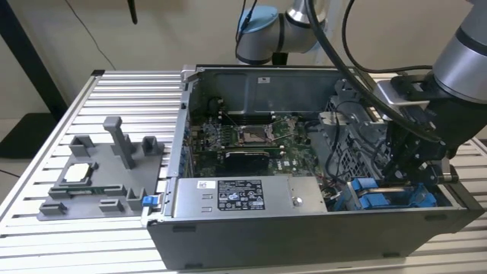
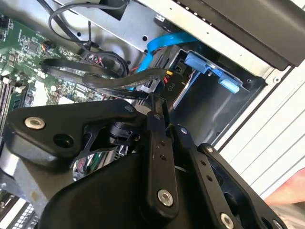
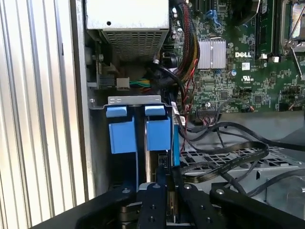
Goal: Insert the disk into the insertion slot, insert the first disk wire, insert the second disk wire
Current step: 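Insert the second disk wire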
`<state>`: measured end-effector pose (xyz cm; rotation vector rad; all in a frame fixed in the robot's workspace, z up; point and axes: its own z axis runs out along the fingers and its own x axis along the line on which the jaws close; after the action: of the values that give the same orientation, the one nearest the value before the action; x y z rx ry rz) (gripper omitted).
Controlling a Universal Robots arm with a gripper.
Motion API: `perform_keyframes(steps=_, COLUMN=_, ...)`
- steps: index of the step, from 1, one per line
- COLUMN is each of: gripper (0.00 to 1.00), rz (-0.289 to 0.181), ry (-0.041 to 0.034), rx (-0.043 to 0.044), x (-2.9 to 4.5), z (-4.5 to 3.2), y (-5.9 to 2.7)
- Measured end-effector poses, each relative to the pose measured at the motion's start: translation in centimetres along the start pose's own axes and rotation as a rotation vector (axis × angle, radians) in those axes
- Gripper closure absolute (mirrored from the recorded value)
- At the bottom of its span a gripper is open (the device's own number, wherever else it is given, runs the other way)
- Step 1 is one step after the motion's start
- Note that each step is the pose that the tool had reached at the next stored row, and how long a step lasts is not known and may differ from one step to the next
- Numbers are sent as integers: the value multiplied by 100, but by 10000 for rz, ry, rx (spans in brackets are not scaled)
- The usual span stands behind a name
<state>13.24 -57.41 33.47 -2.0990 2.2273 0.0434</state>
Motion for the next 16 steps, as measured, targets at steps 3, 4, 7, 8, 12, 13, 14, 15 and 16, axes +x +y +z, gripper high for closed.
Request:
perform_keyframes(steps=3, gripper=100, rz=1, ry=-13, rx=0, x=2, z=26, y=1)
perform_keyframes(steps=4, gripper=100, rz=2, ry=-34, rx=-2, x=-1, z=23, y=1)
perform_keyframes(steps=7, gripper=0, rz=0, ry=-19, rx=-1, x=-8, z=-96, y=-4)
perform_keyframes(steps=8, gripper=0, rz=1, ry=-25, rx=-2, x=-12, z=-136, y=-5)
perform_keyframes(steps=12, gripper=0, rz=1, ry=-23, rx=-2, x=-21, z=-269, y=-9)
perform_keyframes(steps=13, gripper=0, rz=1, ry=-18, rx=-2, x=-24, z=-301, y=-11)
perform_keyframes(steps=14, gripper=0, rz=2, ry=-22, rx=-2, x=-26, z=-328, y=-12)
perform_keyframes(steps=15, gripper=0, rz=3, ry=-18, rx=-1, x=-28, z=-358, y=-13)
perform_keyframes(steps=16, gripper=0, rz=4, ry=-20, rx=-1, x=-31, z=-389, y=-13)
